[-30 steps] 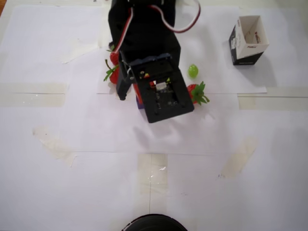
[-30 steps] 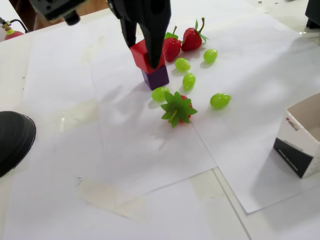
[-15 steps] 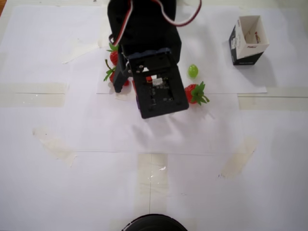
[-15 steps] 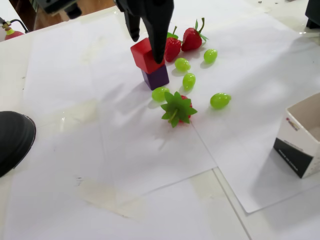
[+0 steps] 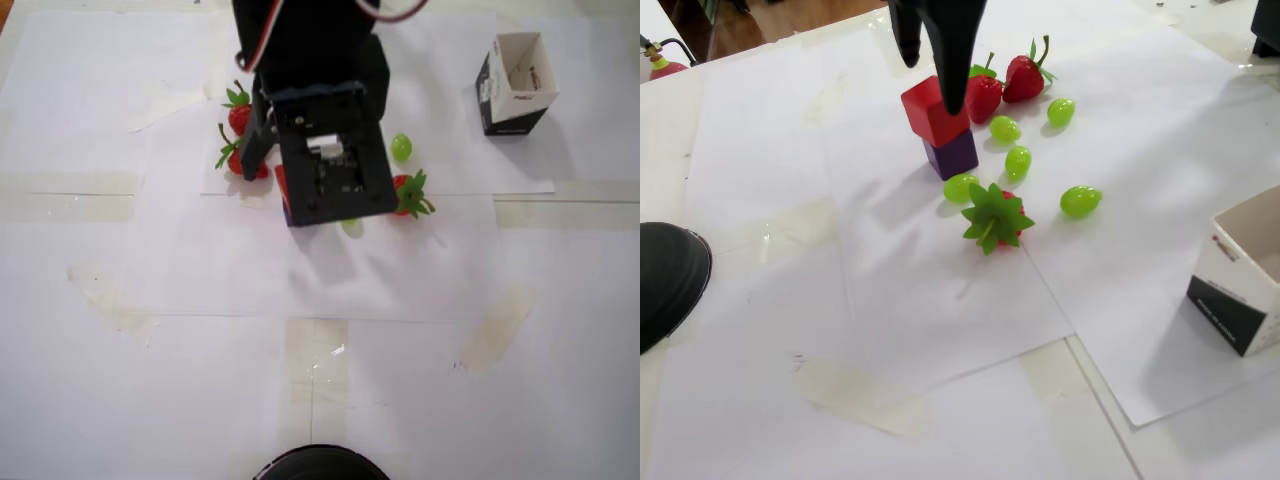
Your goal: Put the red cube on top of the purple cube
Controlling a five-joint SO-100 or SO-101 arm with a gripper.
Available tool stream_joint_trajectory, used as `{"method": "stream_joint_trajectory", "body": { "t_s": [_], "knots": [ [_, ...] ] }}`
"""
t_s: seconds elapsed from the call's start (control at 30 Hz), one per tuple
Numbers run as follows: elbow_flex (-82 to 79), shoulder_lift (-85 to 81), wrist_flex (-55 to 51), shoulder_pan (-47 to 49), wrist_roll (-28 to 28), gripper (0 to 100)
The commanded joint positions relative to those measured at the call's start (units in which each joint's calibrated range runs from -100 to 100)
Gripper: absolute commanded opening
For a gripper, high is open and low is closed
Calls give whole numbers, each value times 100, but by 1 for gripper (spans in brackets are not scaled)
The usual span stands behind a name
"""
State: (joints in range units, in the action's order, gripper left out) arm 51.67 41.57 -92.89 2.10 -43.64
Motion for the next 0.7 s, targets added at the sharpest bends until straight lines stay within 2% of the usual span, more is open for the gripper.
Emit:
{"method": "stream_joint_trajectory", "body": {
  "t_s": [0.0,0.1,0.3,0.4,0.57,0.67],
  "knots": [
    [-149,-1225,-82,-26,-59,31],
    [-686,-1913,-221,-4,-137,30],
    [-3777,-4312,138,202,-366,25],
    [-5867,-5971,514,356,-591,19],
    [-7777,-7726,669,401,-737,3],
    [-8331,-8267,735,312,-757,0]
  ]
}}
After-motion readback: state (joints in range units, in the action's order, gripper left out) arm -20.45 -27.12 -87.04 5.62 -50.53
